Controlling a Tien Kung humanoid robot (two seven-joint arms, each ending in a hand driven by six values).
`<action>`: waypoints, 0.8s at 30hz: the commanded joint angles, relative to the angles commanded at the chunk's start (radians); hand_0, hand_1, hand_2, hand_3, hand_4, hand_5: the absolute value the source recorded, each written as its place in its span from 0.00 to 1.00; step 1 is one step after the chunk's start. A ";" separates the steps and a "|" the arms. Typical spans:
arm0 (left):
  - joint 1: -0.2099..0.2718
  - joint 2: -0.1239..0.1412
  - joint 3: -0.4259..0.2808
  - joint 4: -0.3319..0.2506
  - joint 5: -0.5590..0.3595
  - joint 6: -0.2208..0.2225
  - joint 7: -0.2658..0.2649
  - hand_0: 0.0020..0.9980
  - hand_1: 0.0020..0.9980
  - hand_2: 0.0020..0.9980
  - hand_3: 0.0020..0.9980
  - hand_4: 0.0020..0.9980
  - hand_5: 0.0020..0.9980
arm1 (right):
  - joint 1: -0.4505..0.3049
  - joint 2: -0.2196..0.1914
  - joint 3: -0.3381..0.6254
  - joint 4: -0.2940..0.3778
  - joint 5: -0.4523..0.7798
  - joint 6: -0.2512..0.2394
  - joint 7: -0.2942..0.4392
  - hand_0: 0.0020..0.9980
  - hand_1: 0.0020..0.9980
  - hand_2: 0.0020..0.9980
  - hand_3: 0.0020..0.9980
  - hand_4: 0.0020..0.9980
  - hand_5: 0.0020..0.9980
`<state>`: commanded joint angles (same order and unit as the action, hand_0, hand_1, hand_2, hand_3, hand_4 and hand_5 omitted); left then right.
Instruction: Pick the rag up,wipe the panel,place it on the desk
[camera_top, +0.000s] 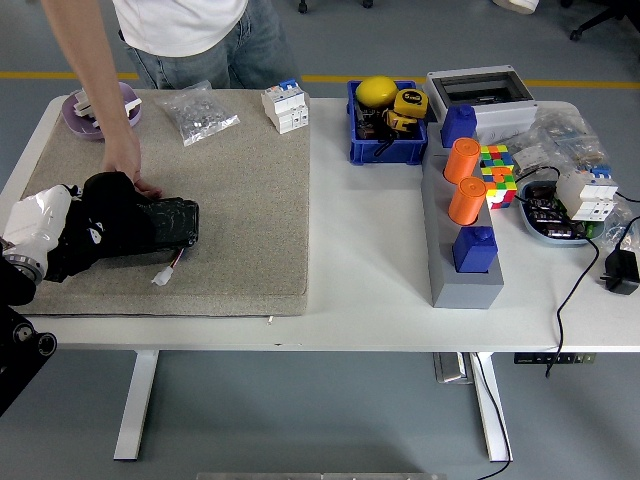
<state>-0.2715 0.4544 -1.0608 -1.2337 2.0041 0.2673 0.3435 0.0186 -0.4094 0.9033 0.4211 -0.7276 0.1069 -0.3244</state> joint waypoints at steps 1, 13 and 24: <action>-0.004 -0.002 0.009 -0.007 -0.001 -0.001 0.004 0.18 0.11 0.53 0.46 0.11 0.00 | 0.000 0.000 0.000 0.000 0.000 0.000 0.000 0.73 0.60 0.72 0.76 1.00 0.61; -0.069 -0.032 0.134 -0.042 -0.016 -0.004 0.024 0.18 0.12 0.53 0.46 0.12 0.00 | 0.005 -0.001 -0.001 0.005 -0.006 0.000 0.000 0.73 0.60 0.72 0.76 1.00 0.60; -0.094 -0.056 0.180 -0.053 -0.005 -0.006 0.044 0.18 0.12 0.54 0.46 0.12 0.00 | 0.006 0.000 0.000 0.005 -0.006 0.000 0.000 0.73 0.60 0.72 0.76 1.00 0.61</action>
<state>-0.3658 0.3987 -0.8805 -1.2866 1.9995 0.2613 0.3871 0.0243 -0.4090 0.9036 0.4264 -0.7333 0.1073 -0.3246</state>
